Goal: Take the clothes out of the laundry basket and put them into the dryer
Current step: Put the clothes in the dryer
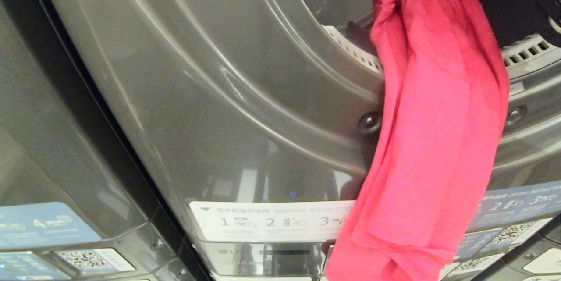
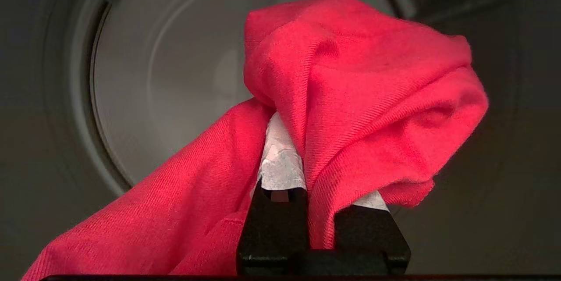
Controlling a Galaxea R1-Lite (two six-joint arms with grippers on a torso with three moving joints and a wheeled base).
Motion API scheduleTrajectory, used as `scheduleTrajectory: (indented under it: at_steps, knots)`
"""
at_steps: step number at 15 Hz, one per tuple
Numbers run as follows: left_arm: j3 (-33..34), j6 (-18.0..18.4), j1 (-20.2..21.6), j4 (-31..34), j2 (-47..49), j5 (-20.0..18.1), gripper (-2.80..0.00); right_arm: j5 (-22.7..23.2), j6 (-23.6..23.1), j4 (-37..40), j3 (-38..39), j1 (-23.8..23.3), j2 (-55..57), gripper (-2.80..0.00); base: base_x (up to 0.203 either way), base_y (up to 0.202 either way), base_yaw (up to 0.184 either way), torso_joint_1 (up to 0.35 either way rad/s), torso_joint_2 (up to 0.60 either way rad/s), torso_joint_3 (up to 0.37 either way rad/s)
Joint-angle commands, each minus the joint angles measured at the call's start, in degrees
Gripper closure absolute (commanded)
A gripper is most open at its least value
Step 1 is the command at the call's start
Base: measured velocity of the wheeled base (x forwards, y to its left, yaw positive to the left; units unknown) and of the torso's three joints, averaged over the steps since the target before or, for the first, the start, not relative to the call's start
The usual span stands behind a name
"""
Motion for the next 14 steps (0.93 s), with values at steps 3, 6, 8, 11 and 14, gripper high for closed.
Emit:
scheduleTrajectory:
  at_steps: [3,6,8,11,14]
  knots:
    - [0.0,0.0,0.1,0.0,0.0,0.0,0.00,0.1,2.6,6.2,0.0,-1.3,-1.0,0.00,0.000,0.000,0.000,0.000,0.00,0.000]
    - [0.0,0.0,0.0,0.0,0.0,0.0,0.00,1.3,9.9,24.8,-0.2,-2.6,-2.9,0.00,0.000,0.000,0.000,0.000,0.00,0.000]
    - [0.0,0.0,0.1,0.0,0.0,0.0,0.00,5.8,20.5,32.7,-0.3,-3.3,-4.0,0.00,0.000,0.000,0.000,0.000,0.00,0.000]
    - [0.0,0.0,0.0,0.0,0.0,0.0,0.00,6.2,20.2,31.6,-0.2,-3.4,-4.6,-2.80,0.000,0.000,0.000,0.000,0.00,0.000]
    - [0.0,0.0,0.0,0.0,0.0,0.0,0.00,6.5,20.2,35.6,-0.1,-3.4,-5.6,-2.80,0.000,0.000,0.000,0.000,0.00,0.000]
